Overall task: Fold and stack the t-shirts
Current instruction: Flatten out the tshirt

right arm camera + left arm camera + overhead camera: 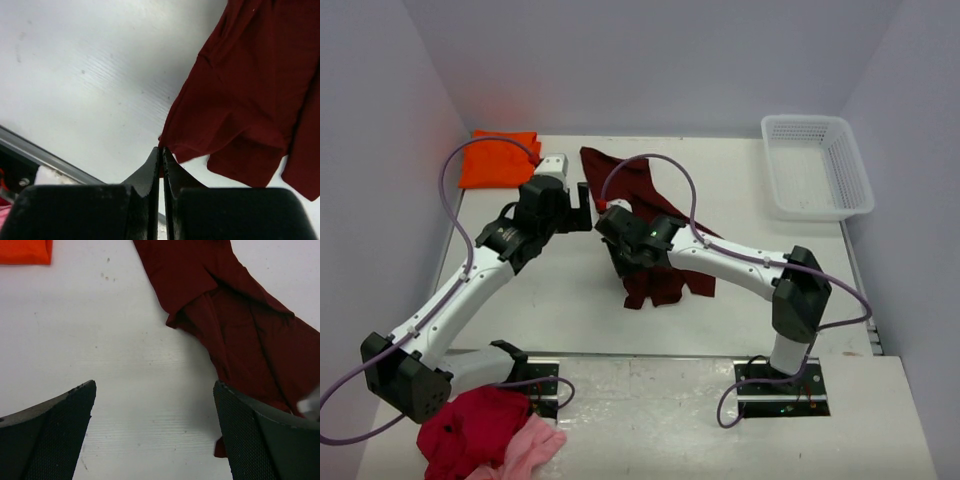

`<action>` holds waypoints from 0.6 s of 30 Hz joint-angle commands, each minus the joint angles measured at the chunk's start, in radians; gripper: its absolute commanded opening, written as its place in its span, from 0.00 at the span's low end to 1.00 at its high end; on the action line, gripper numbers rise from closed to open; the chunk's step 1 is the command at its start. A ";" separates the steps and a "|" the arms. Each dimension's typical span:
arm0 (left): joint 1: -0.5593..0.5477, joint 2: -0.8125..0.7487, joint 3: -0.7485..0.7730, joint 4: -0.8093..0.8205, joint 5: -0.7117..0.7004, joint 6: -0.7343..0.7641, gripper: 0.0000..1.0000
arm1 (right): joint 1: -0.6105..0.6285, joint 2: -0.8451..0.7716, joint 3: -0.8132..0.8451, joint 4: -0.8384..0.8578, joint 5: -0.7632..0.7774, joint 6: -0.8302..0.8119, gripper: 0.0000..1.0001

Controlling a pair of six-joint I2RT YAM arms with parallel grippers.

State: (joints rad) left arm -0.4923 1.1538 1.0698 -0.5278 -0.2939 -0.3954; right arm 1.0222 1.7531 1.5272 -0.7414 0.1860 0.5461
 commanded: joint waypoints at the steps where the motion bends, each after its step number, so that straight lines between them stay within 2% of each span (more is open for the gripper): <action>1: -0.003 -0.029 0.047 -0.014 -0.048 0.035 1.00 | 0.028 0.034 0.008 -0.009 0.016 0.020 0.00; 4: -0.003 -0.051 0.045 -0.015 -0.062 0.043 1.00 | 0.071 -0.015 -0.010 -0.012 0.113 0.060 0.00; 10: -0.003 -0.046 0.041 -0.023 -0.071 0.056 1.00 | 0.127 -0.233 -0.025 -0.183 0.309 0.170 0.00; 11: -0.003 -0.045 0.036 -0.024 -0.062 0.053 1.00 | 0.128 -0.301 -0.029 -0.205 0.328 0.187 0.00; 18: -0.003 -0.052 0.021 -0.023 -0.040 0.035 1.00 | 0.133 -0.513 -0.068 -0.372 0.374 0.270 0.00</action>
State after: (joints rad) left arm -0.4923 1.1179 1.0760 -0.5484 -0.3412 -0.3710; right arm 1.1496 1.2774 1.4876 -0.9962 0.4957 0.7429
